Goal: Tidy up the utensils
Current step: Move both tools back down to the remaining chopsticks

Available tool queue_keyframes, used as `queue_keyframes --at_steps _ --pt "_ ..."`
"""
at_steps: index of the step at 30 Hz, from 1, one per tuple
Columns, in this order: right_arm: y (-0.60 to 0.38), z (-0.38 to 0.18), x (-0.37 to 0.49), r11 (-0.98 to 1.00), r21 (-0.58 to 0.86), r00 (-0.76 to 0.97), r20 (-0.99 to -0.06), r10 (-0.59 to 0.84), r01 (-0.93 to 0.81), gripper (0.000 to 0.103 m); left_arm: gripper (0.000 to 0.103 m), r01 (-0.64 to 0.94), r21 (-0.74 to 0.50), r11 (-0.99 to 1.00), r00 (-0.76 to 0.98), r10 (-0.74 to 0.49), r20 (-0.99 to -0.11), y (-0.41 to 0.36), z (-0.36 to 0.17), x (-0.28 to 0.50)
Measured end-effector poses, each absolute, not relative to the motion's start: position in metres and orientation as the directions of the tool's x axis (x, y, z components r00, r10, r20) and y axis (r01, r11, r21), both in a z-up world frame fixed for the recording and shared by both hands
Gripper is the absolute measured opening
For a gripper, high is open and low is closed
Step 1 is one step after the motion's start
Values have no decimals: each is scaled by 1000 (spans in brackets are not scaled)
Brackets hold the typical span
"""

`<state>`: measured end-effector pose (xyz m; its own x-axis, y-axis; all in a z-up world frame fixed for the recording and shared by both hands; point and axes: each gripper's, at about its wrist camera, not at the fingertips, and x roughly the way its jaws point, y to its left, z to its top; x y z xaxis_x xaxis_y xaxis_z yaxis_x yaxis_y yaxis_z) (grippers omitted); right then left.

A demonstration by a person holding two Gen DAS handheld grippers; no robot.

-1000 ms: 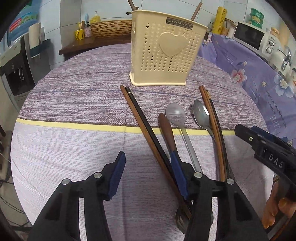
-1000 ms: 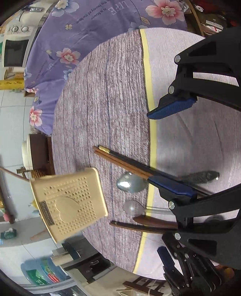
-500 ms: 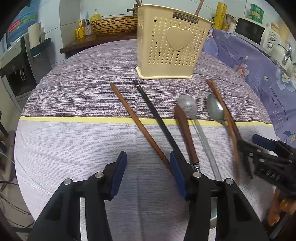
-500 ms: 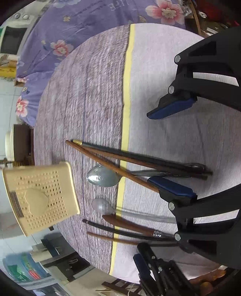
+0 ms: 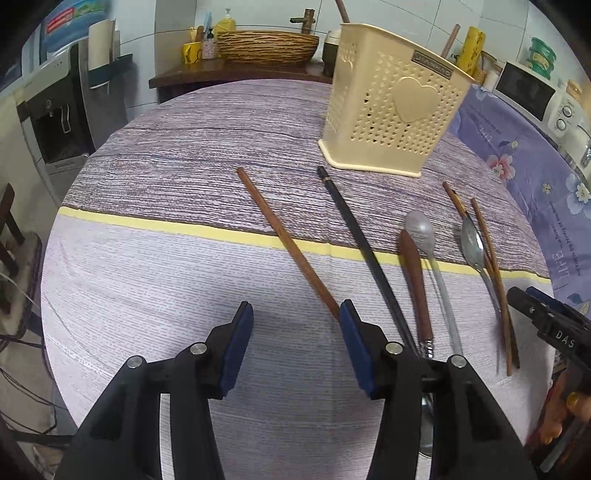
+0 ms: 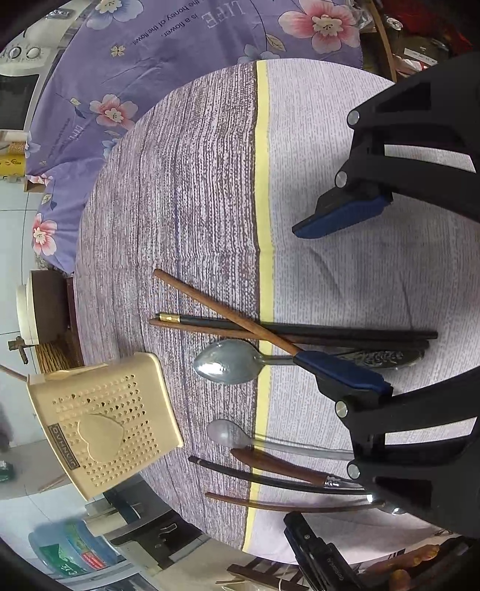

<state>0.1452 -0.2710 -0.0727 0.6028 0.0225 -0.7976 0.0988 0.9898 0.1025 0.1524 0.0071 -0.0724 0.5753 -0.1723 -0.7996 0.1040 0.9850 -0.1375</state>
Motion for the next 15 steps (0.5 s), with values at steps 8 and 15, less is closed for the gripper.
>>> queue_keyframes --at_steps 8,15 --pt "-297 -66 155 968 185 612 -790 43 170 61 50 39 -181 983 593 -169 -787 26 -66 164" --pt "-272 -75 177 976 183 578 -812 84 115 60 50 57 -149 987 591 -153 -792 5 -72 172"
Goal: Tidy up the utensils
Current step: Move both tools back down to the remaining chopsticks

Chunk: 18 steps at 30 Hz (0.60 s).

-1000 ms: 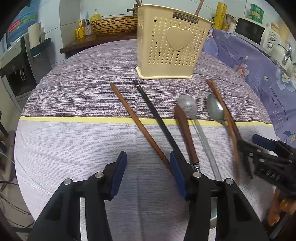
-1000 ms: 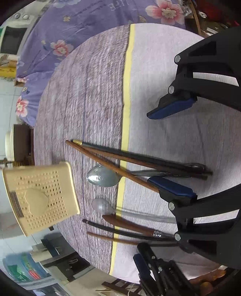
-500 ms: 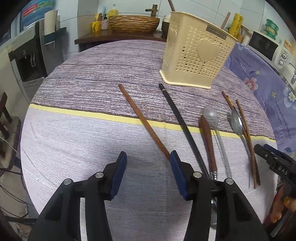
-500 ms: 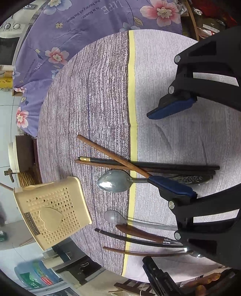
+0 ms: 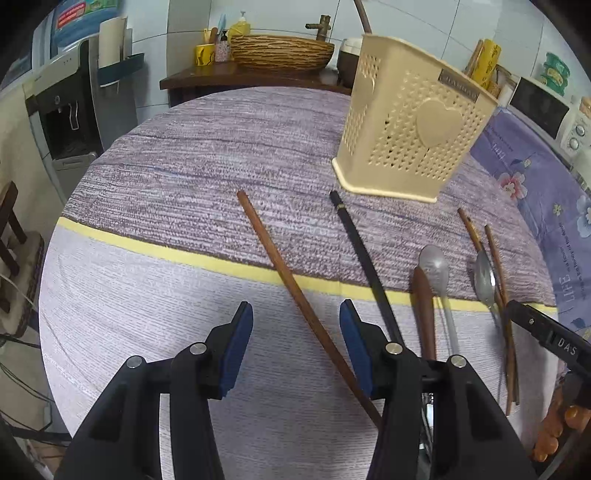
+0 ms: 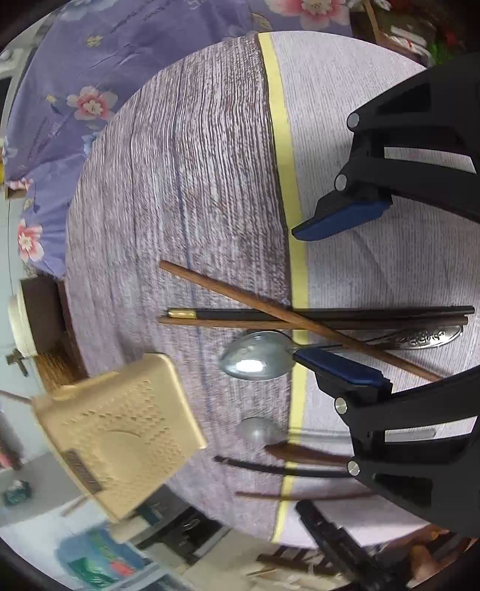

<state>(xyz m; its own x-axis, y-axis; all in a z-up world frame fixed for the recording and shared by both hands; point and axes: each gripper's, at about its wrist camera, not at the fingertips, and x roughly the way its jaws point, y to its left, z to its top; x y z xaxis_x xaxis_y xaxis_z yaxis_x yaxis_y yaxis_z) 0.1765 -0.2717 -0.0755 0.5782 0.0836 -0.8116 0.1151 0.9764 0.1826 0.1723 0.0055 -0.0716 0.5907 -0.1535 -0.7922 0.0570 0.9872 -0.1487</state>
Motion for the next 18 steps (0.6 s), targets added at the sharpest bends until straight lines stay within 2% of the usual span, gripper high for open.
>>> queue_keyframes --at_steps 2,9,18 --pt "-271 -75 171 985 120 577 -816 27 124 60 50 61 -158 986 591 -163 -790 9 -74 168" --pt "-315 -66 156 971 118 576 -817 -23 207 60 50 18 -164 986 589 -143 -795 29 -72 167" --pt "-313 -59 174 973 131 620 -784 -15 188 60 50 -32 -187 982 596 -132 -792 33 -63 186"
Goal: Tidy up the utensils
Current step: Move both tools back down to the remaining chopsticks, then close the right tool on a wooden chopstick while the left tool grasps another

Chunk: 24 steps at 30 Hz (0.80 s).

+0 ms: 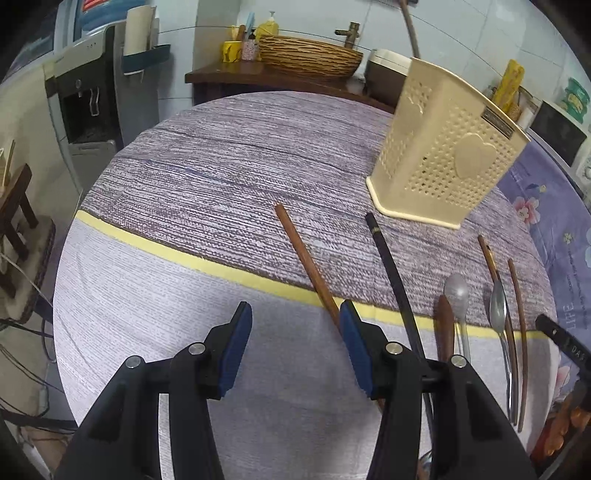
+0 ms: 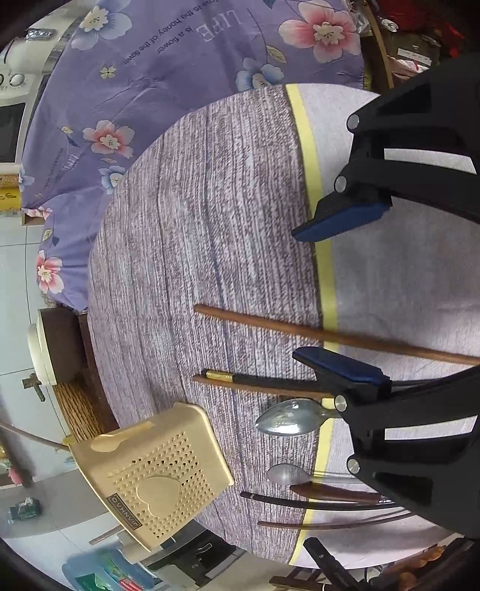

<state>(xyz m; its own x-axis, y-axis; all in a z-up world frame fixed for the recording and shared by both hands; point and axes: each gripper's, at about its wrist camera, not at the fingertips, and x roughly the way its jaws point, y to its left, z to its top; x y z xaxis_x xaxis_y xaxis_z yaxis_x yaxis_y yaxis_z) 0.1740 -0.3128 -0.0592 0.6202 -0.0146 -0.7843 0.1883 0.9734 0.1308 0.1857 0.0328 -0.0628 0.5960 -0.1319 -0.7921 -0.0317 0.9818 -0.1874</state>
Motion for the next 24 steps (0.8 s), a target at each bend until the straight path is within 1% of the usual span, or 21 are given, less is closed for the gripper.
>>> queue_keyframes --at_steps 1,4,6,8,10,12,14,16,19,21,24 --pt "-310 -60 177 974 127 621 -784 -16 185 60 50 -38 -193 980 593 -134 -794 31 -62 189" --pt "-302 -57 185 978 101 627 -779 -35 180 57 49 -40 -156 987 592 -102 -800 21 -62 197" --pt "-298 -56 193 980 80 628 -777 -52 180 54 44 -50 -145 988 585 -89 -806 17 -64 202" --pt "-298 -57 202 981 63 620 -782 -67 185 48 35 -71 -137 988 574 -71 -816 14 -68 208" --pt "-301 -60 211 977 75 607 -792 -64 201 38 30 -88 -125 988 574 -52 -817 12 -72 211" --pt "-303 -62 219 973 96 593 -804 -50 211 33 28 -98 -98 990 580 -23 -814 9 -73 214" --pt "-299 -65 229 975 58 581 -810 -81 216 31 23 -108 -101 989 578 -20 -816 9 -73 218" --pt "-300 -70 236 972 65 562 -824 -77 228 21 19 -112 -94 989 572 -13 -820 9 -73 222" --pt "-302 -75 244 968 58 551 -830 -89 244 19 15 -108 -93 990 571 -15 -821 9 -73 228" --pt "-301 -76 249 967 57 551 -829 -92 248 19 15 -107 -99 989 573 -20 -819 8 -73 231" --pt "-299 -77 256 969 37 549 -829 -108 245 15 13 -102 -80 991 584 -6 -812 4 -73 236"
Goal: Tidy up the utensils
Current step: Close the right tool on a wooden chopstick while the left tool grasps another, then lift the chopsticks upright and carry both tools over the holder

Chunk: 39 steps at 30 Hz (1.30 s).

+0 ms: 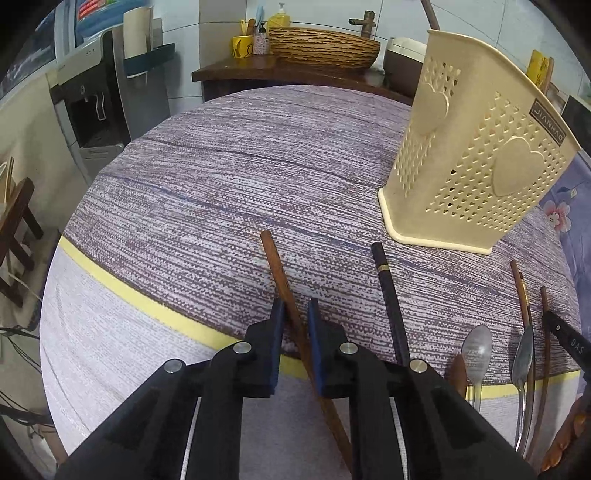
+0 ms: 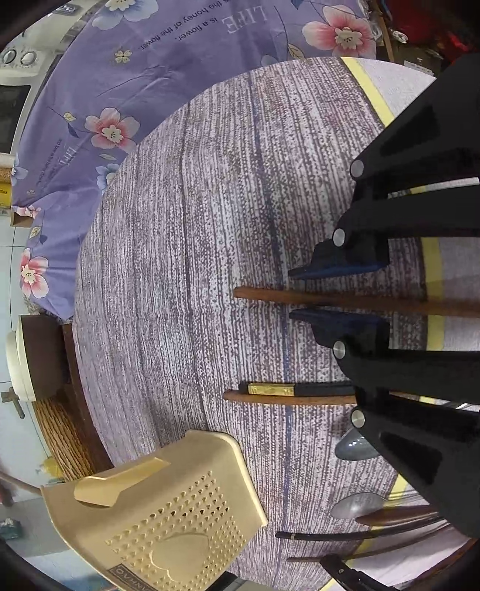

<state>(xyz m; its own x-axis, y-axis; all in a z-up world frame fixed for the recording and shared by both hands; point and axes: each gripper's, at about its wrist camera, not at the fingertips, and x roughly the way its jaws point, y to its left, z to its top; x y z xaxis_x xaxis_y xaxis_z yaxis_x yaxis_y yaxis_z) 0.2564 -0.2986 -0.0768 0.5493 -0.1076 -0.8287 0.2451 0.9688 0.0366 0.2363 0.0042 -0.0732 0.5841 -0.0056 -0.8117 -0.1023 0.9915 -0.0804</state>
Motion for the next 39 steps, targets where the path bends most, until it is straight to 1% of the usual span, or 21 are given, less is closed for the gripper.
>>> queue_keyframes --at_steps 3,7,13,18,20,25,32,36,39 --pt "-294 -77 262 973 11 556 -822 -123 232 9 12 -98 -76 992 586 -4 -810 0 -73 241" --pt "-292 -77 266 976 11 562 -819 -116 217 9 12 -78 -57 995 590 0 -808 -4 -74 247" --pt "-302 -77 266 975 87 578 -815 -48 205 8 11 -64 -50 997 597 -2 -802 -6 -73 252" --pt "-303 -74 265 973 148 601 -799 11 178 8 10 -53 -75 996 596 -29 -803 -4 -73 258" --pt "-303 -72 262 973 155 613 -790 17 172 8 8 -53 -87 995 597 -38 -801 -3 -73 261" --pt "-304 -59 252 972 186 654 -755 46 146 8 8 -41 -111 993 614 -63 -787 0 -68 261" --pt "-310 -28 228 966 235 721 -688 86 109 8 8 9 -157 988 684 -120 -720 5 -29 243" --pt "-319 -1 211 963 253 767 -634 96 89 8 8 44 -176 983 747 -150 -647 8 8 223" --pt "-327 28 194 963 260 814 -574 92 74 8 8 61 -179 982 794 -156 -588 14 34 209"
